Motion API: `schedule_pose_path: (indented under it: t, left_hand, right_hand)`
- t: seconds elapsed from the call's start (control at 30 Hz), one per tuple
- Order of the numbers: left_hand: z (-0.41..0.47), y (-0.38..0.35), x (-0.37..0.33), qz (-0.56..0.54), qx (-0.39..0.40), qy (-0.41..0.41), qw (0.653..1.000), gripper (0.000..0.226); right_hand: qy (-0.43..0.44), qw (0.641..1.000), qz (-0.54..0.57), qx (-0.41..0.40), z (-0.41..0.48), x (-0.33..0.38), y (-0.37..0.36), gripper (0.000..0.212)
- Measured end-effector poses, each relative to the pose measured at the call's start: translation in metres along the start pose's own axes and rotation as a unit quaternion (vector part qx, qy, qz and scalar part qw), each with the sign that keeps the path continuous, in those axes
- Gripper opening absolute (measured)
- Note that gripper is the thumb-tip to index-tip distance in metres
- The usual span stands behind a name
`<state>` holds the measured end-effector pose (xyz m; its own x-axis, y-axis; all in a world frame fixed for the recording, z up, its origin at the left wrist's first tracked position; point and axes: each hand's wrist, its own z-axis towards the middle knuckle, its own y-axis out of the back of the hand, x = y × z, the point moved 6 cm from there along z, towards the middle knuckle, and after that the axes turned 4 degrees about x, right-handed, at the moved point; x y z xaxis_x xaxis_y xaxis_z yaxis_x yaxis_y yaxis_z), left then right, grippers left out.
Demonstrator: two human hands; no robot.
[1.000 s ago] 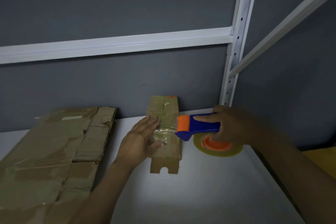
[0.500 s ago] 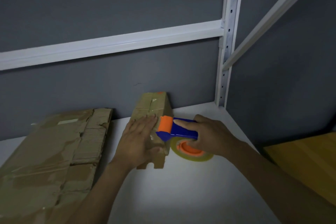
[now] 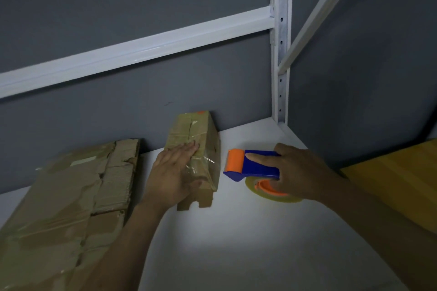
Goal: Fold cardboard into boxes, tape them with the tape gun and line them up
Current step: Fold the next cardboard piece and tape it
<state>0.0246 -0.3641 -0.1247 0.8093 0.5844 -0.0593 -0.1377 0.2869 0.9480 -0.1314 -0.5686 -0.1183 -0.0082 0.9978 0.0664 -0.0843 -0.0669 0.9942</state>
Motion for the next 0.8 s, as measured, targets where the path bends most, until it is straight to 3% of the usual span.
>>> schedule_pose_path:
  t: [0.43,0.8]
  left_hand:
    - [0.004,-0.002,-0.015,0.003,-0.008,0.018,1.0,0.091]
    - [-0.001,-0.001,-0.018,0.0,0.018,0.036,0.999,0.101]
  right_hand:
    - [-0.021,0.996,-0.058,-0.057,0.036,0.043,0.003,0.062]
    - [-0.055,0.997,0.045,0.024,0.036,0.027,0.012,0.054]
